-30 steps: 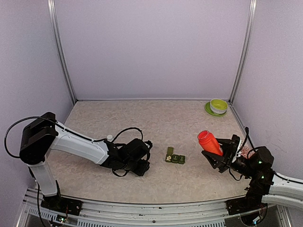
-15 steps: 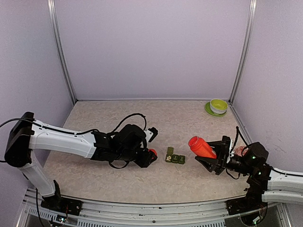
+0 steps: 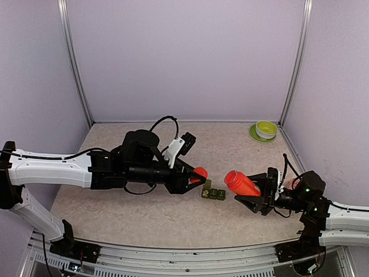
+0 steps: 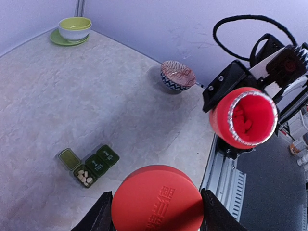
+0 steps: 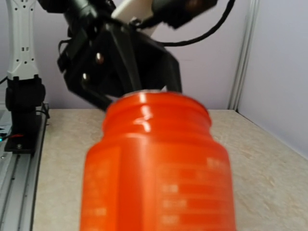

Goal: Sort the pills into containers
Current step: Pick up the lid of the pill bottle from the center of the board, then screw the lid of the pill bottle onto the pill bottle.

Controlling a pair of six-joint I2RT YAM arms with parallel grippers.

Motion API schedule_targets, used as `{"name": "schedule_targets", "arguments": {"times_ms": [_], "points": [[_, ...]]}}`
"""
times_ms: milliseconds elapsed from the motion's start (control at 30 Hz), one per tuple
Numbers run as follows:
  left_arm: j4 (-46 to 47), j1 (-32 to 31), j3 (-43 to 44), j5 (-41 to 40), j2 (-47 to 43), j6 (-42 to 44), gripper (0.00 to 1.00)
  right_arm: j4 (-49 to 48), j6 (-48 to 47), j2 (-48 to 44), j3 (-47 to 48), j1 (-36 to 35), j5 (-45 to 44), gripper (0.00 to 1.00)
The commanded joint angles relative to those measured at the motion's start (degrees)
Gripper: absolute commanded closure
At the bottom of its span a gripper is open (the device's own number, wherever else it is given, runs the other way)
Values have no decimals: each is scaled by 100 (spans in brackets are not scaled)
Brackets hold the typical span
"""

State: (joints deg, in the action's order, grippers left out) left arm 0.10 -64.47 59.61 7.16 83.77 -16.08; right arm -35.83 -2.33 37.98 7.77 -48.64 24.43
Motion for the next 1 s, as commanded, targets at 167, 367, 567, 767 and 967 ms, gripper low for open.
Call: {"name": "schedule_targets", "arguments": {"times_ms": [167,367,567,767,967], "points": [[1382,-57,95,1098,-105,-549,53,-252,-190,275,363,-374,-205,80],[1747,-110,195,1377,123,-800,53,-399,-233,419,357,-519,-410,80],[1840,-168,304,1485,340,-875,53,-508,-246,420,373,-602,-493,80],[2031,-202,357,1598,490,-1014,53,-504,-295,432,383,-650,-520,79],[2021,-255,457,1622,692,-1098,53,-517,-312,356,348,-655,-572,80]]}}
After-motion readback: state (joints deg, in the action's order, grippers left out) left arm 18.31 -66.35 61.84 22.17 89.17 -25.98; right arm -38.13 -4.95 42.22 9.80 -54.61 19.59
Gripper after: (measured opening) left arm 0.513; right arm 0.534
